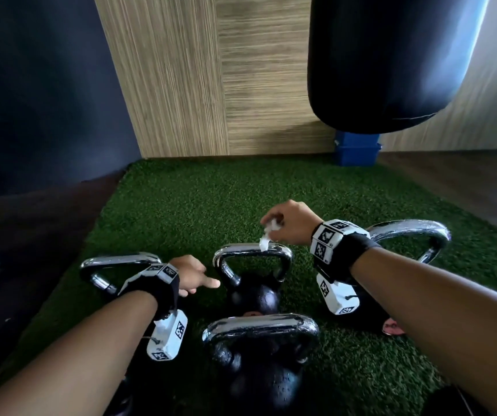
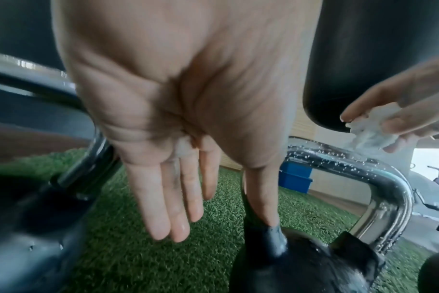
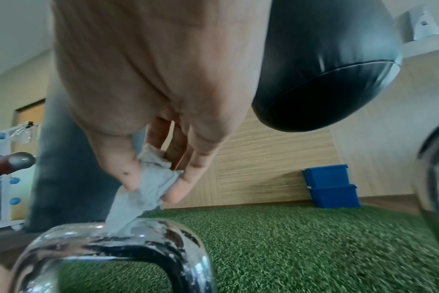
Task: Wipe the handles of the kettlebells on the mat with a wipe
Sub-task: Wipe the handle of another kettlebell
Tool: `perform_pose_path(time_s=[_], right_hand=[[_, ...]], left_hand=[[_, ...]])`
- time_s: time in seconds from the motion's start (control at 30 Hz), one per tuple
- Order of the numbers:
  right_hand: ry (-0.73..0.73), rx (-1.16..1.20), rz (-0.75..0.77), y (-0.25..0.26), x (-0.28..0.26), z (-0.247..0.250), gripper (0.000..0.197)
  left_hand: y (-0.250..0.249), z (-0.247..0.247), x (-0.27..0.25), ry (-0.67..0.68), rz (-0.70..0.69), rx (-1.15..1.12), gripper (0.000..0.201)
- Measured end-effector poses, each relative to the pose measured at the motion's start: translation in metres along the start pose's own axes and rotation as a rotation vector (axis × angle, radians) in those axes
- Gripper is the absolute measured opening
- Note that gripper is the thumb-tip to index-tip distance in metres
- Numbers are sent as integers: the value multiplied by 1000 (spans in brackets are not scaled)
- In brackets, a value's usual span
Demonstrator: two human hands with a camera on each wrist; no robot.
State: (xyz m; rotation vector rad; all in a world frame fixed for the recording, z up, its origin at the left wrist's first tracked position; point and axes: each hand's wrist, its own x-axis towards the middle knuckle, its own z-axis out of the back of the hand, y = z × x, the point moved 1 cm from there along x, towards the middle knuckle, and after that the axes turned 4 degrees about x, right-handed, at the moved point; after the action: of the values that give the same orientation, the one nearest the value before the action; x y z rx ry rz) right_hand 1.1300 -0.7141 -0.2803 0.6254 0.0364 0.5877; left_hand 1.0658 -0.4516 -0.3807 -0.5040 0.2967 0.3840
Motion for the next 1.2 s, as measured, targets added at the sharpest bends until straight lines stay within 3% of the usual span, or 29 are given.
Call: perform_pose_path(time_s=[0.1,0.3,0.43,0.6,0.7,0.87,0.97,1.03,1.13,1.2], right_hand=[[5,-15,84,9,2,-12,35],[33,-170,172,27,9,-38,20],[11,-207,180,26,9,-52,16],[12,-233,214,19,8,-59,19],[23,-250,159,21,8,-54,17],[-6,-329,34,21,9,-44,28],[4,-290,59,20,9,-45,16],[3,-254,30,14,7,-43,21],[-12,-269,-59,-3,5,-34,19],[-24,-300,-114,-9,2,-29,21]], left_hand=[[1,-18,15,66,-34,-100,86],[4,-43,32,111,-12,-229,91],[3,-60,32,117,-15,-328,111],[-2,-71,36,64,-43,-368,114],[-5,-78,38,11,-50,-355,88],[-1,-82,47,-37,-80,-329,96],[-4,-78,45,-35,-109,-340,81],[-6,-76,42,-33,-132,-336,76],[-9,-75,41,-26,-123,-313,79],[-9,-75,41,-15,-111,-278,93]])
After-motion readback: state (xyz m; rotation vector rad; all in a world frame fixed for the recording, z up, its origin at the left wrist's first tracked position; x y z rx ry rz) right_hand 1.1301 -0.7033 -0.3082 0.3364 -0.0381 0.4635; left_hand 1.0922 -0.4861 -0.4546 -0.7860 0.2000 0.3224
